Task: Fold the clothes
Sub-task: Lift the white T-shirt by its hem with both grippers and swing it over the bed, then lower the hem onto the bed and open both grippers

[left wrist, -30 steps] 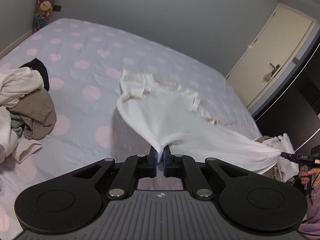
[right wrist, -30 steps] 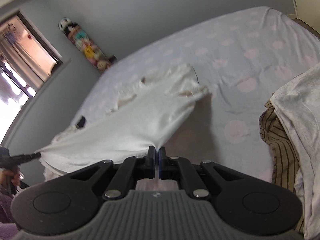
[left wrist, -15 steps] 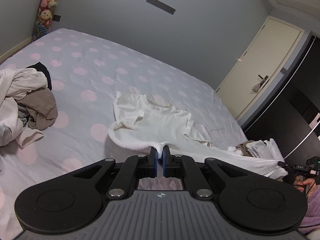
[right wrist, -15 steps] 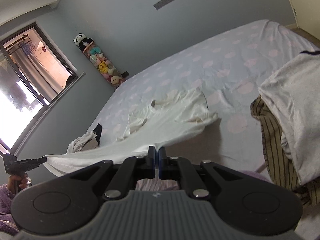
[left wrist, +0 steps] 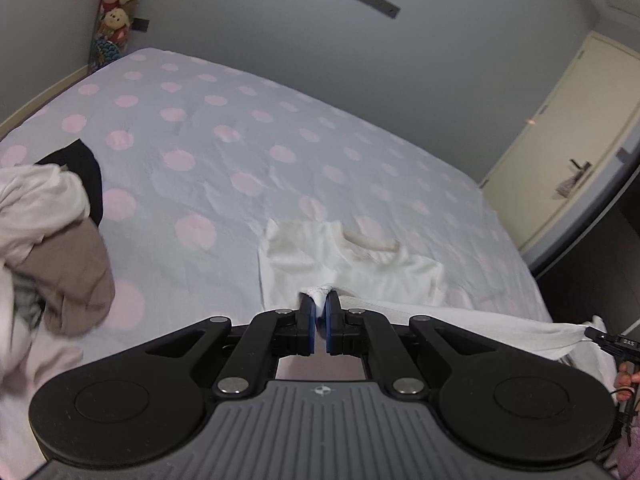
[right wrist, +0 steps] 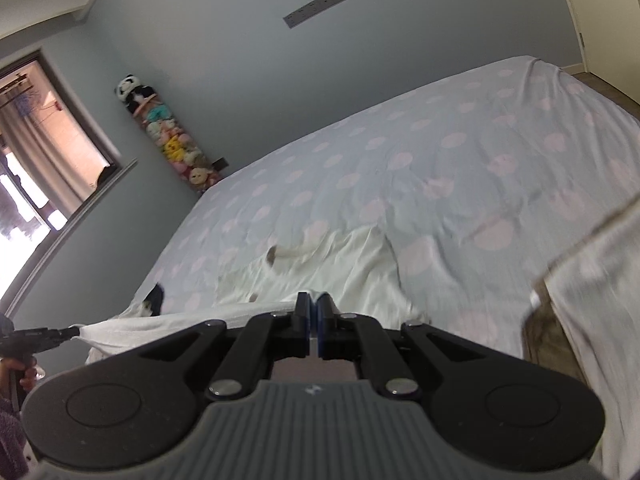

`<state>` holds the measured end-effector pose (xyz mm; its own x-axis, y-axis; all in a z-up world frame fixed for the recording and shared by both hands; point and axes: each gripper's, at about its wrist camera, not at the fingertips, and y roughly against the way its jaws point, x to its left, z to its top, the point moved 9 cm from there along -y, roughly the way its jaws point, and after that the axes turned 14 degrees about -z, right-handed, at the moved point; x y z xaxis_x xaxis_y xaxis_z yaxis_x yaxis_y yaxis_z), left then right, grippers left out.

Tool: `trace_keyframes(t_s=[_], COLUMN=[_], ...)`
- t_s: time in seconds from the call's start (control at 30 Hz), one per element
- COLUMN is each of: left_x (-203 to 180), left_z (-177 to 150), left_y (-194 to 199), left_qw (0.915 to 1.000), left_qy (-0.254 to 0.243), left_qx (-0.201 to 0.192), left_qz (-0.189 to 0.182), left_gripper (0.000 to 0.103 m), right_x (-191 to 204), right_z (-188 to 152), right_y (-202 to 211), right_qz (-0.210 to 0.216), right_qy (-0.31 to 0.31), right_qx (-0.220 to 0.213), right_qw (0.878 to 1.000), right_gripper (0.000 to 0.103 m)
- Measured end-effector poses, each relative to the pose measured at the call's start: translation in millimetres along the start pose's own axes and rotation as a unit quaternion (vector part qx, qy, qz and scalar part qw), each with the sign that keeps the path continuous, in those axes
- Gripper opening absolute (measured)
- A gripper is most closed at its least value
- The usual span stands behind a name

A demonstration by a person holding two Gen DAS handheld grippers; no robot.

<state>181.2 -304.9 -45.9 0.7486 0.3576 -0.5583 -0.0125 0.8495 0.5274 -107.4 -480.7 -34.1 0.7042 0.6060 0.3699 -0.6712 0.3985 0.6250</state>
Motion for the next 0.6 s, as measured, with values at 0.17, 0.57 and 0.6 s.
trace_keyframes(t_s=[0.17, 0.57, 0.6], left_x=[23.6, 114.6, 122.8], left_z=[42.9, 88.4, 88.7], left_y=[-61.1, -219.8, -230.2], left_qw=[0.9997, 0.9955, 0.9949], left_qy=[0.010, 0.042, 0.047], left_qx=[0.001, 0.047, 0.050], left_qz=[0.022, 0.070, 0.074], left_gripper=[0.003, 0.003, 0.003], right_x=[-3.9, -34.5, -37.1], right_z=[35.3, 80.7, 80.7], right_y=[-79.4, -267.5, -282.0], right_qz=[-0.029, -0.075, -0.079], right_qy=[-0.019, -0.060, -0.062], right_qx=[0.016, 0.066, 0.071], right_qw=[0.999, 0.993, 0.992], right_gripper=[0.004, 0.004, 0.004])
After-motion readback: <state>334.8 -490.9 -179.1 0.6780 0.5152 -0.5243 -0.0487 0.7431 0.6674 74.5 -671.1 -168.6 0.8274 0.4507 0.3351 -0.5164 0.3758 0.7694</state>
